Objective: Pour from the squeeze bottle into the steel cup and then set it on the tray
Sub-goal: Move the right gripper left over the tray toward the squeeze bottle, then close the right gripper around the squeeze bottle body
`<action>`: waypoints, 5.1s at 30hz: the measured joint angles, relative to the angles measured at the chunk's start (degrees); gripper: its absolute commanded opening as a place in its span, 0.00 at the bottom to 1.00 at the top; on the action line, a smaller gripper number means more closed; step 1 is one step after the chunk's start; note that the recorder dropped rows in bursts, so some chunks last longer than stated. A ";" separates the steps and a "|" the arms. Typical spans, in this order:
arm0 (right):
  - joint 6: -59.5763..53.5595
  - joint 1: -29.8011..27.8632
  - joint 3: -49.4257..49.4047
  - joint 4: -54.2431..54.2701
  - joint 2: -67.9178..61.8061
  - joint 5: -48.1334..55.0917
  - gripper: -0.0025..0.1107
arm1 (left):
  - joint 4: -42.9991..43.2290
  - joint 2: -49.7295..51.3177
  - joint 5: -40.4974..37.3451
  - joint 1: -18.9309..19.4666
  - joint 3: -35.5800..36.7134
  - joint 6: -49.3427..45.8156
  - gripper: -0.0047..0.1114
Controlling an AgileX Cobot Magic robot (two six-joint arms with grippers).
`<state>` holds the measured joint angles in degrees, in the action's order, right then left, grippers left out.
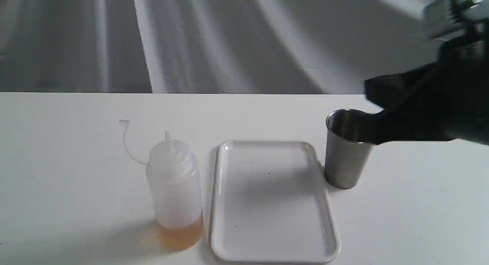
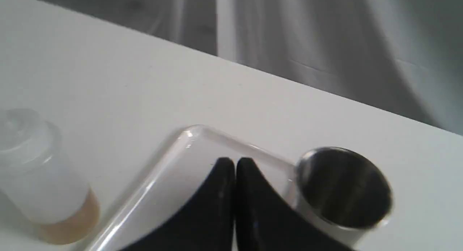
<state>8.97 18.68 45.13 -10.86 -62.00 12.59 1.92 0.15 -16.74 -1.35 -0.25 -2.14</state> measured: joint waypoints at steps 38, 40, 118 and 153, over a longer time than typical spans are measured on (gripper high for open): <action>-2.39 16.13 0.00 0.00 -41.92 -37.45 0.06 | 0.00 0.00 0.00 0.00 0.00 0.00 0.04; -2.39 16.13 0.00 0.00 -41.92 -37.57 0.10 | 0.00 0.00 0.00 0.00 0.00 0.00 0.04; -0.49 16.13 16.68 -1.62 -57.85 -40.18 0.73 | 0.00 0.00 0.00 0.00 0.00 0.00 0.04; 0.12 17.69 16.68 -0.68 -46.50 -28.06 0.17 | 0.00 0.00 0.00 0.00 0.00 0.00 0.04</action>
<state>9.09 36.37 61.82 -11.54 -108.50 -15.47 1.92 0.15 -16.74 -1.35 -0.25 -2.14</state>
